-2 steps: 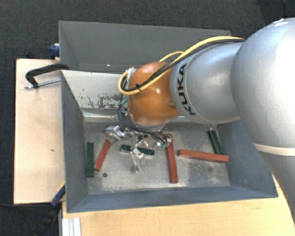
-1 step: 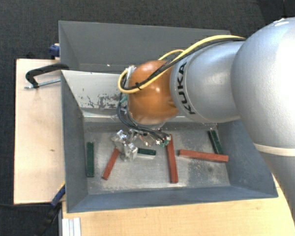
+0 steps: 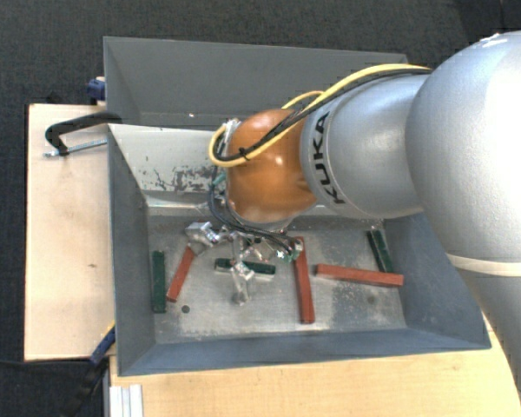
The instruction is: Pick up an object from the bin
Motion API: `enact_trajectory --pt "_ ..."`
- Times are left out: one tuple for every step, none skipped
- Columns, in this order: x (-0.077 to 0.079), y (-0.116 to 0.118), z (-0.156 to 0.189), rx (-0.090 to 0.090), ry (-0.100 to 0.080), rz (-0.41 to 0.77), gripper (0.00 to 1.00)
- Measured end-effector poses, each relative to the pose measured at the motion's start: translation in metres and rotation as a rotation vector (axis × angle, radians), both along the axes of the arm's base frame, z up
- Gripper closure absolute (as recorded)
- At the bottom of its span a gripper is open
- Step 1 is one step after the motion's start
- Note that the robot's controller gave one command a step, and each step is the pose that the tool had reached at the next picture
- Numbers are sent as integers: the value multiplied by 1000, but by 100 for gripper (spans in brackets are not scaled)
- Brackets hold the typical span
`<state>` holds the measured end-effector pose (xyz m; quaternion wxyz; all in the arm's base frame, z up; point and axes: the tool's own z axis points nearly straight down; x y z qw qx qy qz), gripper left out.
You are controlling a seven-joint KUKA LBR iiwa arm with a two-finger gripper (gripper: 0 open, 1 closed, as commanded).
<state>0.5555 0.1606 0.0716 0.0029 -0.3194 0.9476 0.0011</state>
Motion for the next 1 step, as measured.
enact_trajectory --pt "3 2 3 5 -10 0 100"
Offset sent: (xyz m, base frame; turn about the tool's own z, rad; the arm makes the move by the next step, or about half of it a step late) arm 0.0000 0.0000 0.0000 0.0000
